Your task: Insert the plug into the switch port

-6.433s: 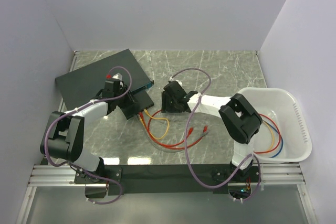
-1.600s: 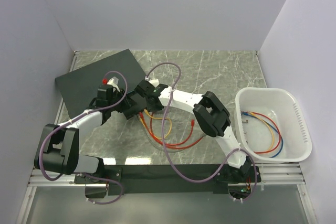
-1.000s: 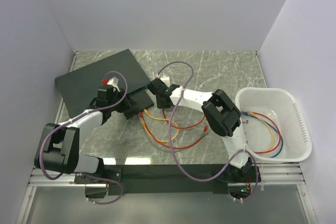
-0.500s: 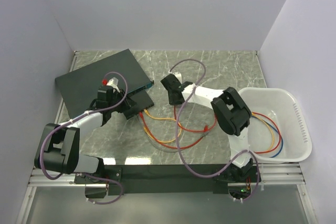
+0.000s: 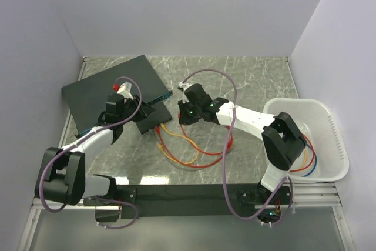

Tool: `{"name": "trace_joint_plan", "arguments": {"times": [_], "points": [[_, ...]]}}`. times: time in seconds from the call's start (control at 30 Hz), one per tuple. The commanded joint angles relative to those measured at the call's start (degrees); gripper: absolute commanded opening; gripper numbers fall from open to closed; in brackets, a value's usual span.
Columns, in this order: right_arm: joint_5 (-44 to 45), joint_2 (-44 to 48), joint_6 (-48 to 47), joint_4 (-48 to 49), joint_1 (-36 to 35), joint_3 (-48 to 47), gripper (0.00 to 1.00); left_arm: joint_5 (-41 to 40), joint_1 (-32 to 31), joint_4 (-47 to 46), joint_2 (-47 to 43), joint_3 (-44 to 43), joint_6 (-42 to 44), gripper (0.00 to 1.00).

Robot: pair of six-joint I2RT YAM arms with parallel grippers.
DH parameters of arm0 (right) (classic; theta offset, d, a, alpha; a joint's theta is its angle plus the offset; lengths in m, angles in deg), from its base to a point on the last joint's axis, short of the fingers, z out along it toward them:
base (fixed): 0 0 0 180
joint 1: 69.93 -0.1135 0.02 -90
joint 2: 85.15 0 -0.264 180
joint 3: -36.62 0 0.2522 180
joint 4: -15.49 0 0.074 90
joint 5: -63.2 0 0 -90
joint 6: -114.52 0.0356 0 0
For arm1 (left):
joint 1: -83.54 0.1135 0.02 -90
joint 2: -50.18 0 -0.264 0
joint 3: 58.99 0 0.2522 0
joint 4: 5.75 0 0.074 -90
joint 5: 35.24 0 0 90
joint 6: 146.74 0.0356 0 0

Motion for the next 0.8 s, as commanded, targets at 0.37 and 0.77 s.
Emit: {"name": "trace_joint_plan", "arguments": {"times": [0.37, 0.77], "points": [[-6.11, -1.76, -2.23, 6.14, -4.52, 0.61, 0.00, -2.44, -5.91, -3.13, -3.07, -1.36, -0.92, 0.31], [1.73, -11.69, -4.34, 1.83, -8.92, -5.80, 0.00, -9.22, -5.56, 4.61, 11.51, -12.26, 2.86, 0.30]]}}
